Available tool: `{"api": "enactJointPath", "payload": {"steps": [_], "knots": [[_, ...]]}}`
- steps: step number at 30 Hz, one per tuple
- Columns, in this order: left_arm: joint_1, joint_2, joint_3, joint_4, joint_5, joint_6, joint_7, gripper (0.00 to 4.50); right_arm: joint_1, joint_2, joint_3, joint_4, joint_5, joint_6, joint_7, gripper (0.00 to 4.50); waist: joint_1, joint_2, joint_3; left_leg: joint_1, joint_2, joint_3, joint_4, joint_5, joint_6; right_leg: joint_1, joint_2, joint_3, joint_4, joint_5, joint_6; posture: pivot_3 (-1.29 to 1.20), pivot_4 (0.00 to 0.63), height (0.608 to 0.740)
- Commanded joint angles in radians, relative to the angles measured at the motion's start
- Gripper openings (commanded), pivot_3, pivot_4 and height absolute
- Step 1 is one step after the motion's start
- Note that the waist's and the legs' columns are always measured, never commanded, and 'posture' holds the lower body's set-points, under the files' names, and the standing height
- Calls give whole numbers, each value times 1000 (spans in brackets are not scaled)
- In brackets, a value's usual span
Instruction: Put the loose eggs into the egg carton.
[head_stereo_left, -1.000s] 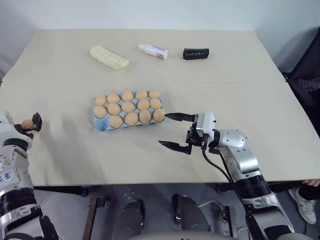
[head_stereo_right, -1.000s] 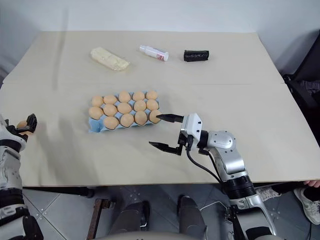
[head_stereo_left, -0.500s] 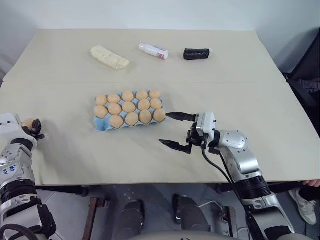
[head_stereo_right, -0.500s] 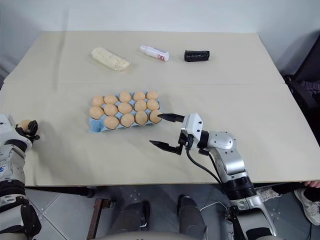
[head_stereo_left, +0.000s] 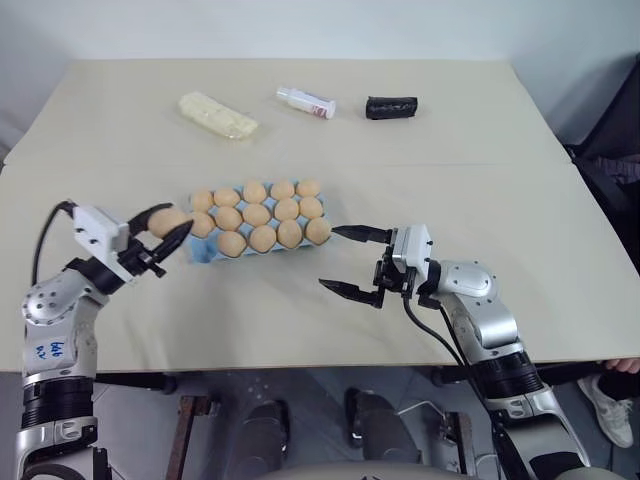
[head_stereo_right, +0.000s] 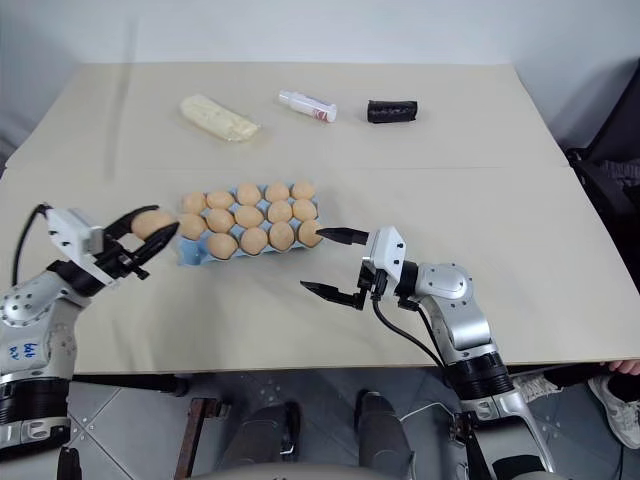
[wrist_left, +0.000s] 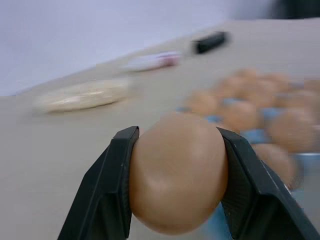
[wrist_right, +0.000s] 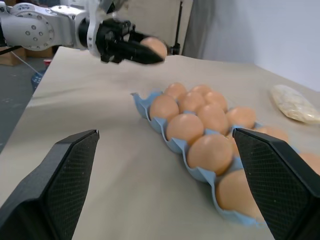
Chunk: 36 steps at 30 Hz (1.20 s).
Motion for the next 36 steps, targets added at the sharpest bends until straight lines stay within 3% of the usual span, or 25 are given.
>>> {"api": "enactJointPath", "payload": {"steps": [1,7,15,16,22,28,36], "knots": [[-41,-3,-20,43,35,-8,3,1896,-11,12,-6,-22,1,-20,-16,4500,3,0,0,0,0,0,0,1,1,0,0,0,1,0,0,0,150,740],[-71,-27,-50,99,44,-15,-22,1896,5,10,-10,-46,-2,-17,-35,4500,8,0,0,0,0,1,1,1,2,0,0,-7,1,0,0,0,150,740],[-78,-46,-56,119,40,-29,-70,4356,23,2,-10,-70,1,-10,-48,4500,9,0,0,0,0,1,1,1,2,0,0,-7,1,0,0,0,150,740],[-72,-39,-40,121,36,-36,-68,4488,24,1,-11,-72,2,-8,-49,4500,9,0,0,0,0,1,1,1,2,0,0,-7,1,0,0,0,150,740],[23,27,58,28,-17,-23,-87,4488,35,-11,-13,-82,8,-1,-44,4500,3,0,0,0,0,1,1,1,2,-1,0,-7,1,0,0,0,150,740],[220,122,121,-98,-7,21,-117,4488,58,-66,-42,-81,19,13,-26,4500,5,1,0,0,1,0,0,-2,-3,0,-1,1,-1,-1,-1,0,150,740],[320,115,164,-257,-8,77,-37,4488,53,-111,-88,-41,28,20,-24,4500,8,1,1,0,1,-1,-1,-3,-3,0,-2,0,-3,-1,-3,0,150,740]]}}
